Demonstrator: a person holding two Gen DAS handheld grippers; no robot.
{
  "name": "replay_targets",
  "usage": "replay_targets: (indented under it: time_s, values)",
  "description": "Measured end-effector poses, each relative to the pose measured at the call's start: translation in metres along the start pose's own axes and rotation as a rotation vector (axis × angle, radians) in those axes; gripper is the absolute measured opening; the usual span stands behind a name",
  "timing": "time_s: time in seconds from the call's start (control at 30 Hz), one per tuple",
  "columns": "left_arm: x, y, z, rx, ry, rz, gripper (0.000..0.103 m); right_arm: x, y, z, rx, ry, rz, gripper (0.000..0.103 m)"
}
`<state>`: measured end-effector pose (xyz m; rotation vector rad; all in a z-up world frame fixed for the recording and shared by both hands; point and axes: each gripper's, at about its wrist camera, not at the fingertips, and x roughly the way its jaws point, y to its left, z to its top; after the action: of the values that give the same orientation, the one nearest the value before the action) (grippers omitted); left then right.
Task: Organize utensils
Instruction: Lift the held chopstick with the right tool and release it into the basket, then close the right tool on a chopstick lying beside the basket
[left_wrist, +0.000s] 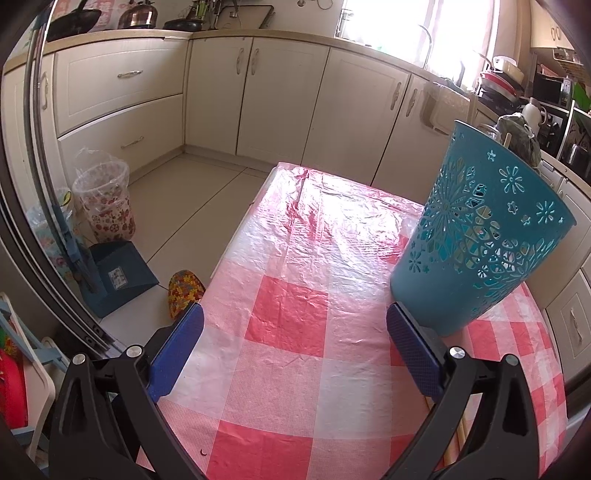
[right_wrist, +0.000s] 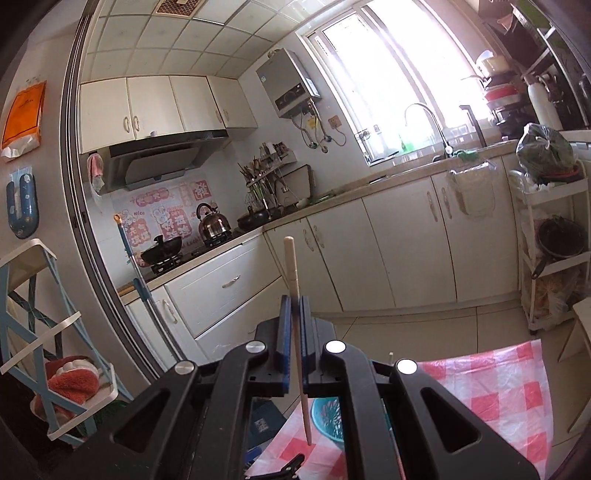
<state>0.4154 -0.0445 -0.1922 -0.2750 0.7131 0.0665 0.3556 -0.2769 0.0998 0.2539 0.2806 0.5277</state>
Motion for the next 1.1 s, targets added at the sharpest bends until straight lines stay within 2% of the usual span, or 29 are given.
replay_targets:
  time_s: [0.17, 0.33, 0.53, 0.7, 0.73, 0.77, 0.8, 0.97, 1.1]
  values:
    - [-0.002, 0.001, 0.000, -0.006, -0.007, -0.007, 0.095, 0.040, -0.010, -0.016, -0.055, 0.005, -0.090, 0.005]
    - [-0.002, 0.001, 0.000, -0.006, -0.011, -0.013, 0.095, 0.082, -0.021, -0.059, -0.100, 0.090, -0.152, 0.005]
    - [-0.003, 0.001, 0.000, -0.008, -0.015, -0.018, 0.095, 0.104, -0.032, -0.094, -0.103, 0.175, -0.172, 0.005]
    - [-0.003, 0.002, 0.001, -0.010, -0.014, -0.021, 0.095, 0.101, -0.028, -0.096, -0.110, 0.199, -0.155, 0.006]
    - [-0.003, 0.002, 0.001, -0.010, -0.014, -0.021, 0.095, 0.096, -0.026, -0.094, -0.110, 0.193, -0.144, 0.012]
    - [-0.004, 0.002, 0.001, -0.009, -0.015, -0.021, 0.095, 0.093, -0.024, -0.091, -0.106, 0.182, -0.134, 0.024]
    - [-0.003, 0.002, 0.001, -0.010, -0.015, -0.021, 0.095, 0.087, -0.023, -0.088, -0.093, 0.169, -0.117, 0.027]
    - [-0.003, 0.003, 0.001, -0.010, -0.014, -0.016, 0.095, 0.062, -0.028, -0.081, 0.064, 0.162, -0.003, 0.035]
    - [-0.002, 0.003, 0.001, -0.011, -0.015, -0.010, 0.095, 0.045, -0.044, -0.087, 0.237, 0.167, 0.058, 0.047]
